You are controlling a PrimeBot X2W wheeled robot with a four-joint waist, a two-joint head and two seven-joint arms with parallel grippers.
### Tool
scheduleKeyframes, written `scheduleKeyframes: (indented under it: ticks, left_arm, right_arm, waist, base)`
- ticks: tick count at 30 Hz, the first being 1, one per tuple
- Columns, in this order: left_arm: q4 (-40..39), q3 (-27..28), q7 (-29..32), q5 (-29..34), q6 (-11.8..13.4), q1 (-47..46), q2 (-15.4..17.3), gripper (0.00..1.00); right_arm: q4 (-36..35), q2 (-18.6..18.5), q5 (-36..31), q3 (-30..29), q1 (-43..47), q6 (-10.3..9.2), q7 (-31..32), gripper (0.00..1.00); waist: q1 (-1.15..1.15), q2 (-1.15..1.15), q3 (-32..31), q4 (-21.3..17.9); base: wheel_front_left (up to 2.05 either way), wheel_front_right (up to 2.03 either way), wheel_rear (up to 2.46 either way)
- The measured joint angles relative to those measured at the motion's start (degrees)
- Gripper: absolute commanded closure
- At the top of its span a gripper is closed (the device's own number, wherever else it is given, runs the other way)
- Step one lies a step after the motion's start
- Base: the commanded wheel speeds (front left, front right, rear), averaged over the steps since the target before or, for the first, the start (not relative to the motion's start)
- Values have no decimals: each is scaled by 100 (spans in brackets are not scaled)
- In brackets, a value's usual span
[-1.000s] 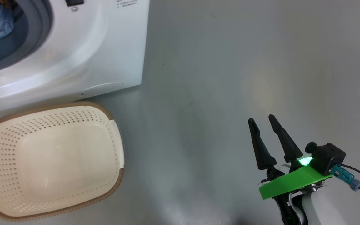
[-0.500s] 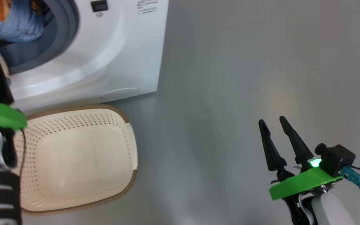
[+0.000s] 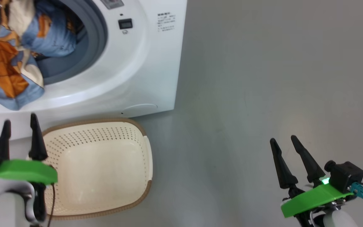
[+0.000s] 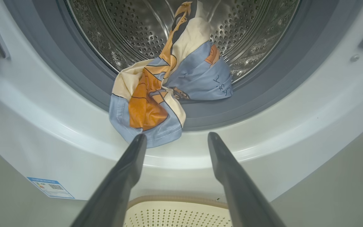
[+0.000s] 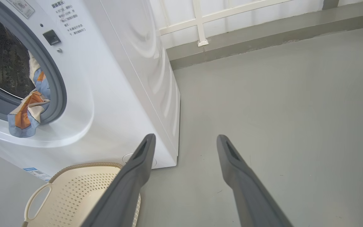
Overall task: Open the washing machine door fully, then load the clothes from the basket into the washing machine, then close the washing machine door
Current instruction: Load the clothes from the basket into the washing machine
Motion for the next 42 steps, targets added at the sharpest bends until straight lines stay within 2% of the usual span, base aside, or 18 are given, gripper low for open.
scheduleKeyframes:
  ticks: [15, 27, 42]
  left_arm:
    - [-1023, 177, 0, 280, 0, 1528, -286, 0]
    - [-1717, 387, 1, 305, 0, 2512, -435, 0]
    - [-1659, 298, 1, 293, 0, 2505, -449, 0]
  right_arm:
    - [34, -178, 2, -31, 337, 0, 0, 0]
    - [42, -272, 12, -46, 574, 0, 0, 0]
    - [31, -293, 12, -44, 660, 1, 0, 0]
  waist:
    - [0, 0, -588, 302]
    - [0, 0, -866, 401]
    - [0, 0, -857, 360]
  base:
    - [0, 0, 0]
    - [0, 0, 0]
    - [0, 0, 0]
